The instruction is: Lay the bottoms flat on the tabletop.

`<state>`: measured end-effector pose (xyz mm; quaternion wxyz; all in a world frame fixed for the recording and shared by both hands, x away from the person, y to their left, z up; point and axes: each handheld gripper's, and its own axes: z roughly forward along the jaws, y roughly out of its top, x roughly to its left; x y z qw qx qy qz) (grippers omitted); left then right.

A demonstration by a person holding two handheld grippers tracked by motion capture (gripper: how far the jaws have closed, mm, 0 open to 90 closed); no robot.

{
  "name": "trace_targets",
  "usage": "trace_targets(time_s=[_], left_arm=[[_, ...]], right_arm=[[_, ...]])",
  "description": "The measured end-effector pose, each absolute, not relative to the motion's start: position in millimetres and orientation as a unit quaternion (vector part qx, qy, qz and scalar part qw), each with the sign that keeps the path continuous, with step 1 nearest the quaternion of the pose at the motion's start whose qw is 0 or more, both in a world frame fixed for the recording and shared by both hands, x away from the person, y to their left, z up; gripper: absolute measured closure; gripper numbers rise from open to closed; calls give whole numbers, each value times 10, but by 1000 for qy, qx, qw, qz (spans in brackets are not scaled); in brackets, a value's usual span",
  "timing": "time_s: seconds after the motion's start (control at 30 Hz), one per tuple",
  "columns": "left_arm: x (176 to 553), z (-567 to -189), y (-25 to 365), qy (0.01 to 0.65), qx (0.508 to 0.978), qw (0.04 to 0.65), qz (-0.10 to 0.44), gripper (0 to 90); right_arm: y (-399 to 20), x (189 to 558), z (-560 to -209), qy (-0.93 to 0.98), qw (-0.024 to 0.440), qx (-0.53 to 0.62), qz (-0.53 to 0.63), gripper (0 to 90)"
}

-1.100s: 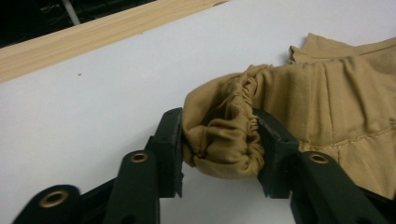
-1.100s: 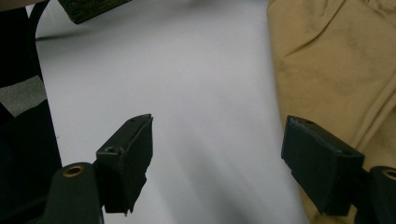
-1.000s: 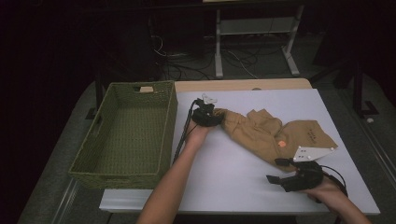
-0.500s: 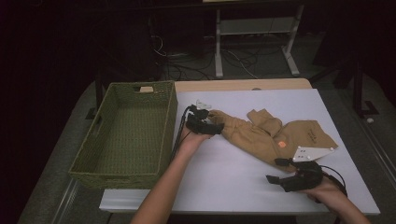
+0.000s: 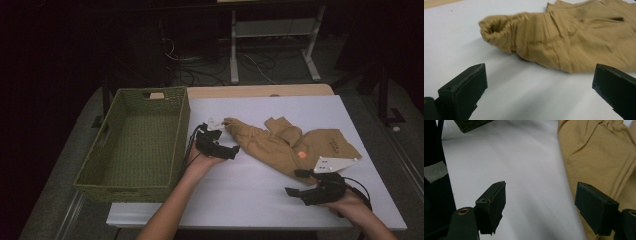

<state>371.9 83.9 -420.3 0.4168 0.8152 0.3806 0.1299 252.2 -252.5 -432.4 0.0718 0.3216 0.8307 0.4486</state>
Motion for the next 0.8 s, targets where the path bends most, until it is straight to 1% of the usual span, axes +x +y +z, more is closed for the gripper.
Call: trace_targets(time_s=[0.4, 0.8], left_arm=[[3305, -4267, 923, 348, 829, 426, 104, 1], [2934, -4345, 999, 333, 835, 430, 83, 1]], right_arm=[[-2540, 2533, -4326, 830, 74, 325, 447, 250], [-2564, 2550, -4320, 827, 82, 334, 445, 246]])
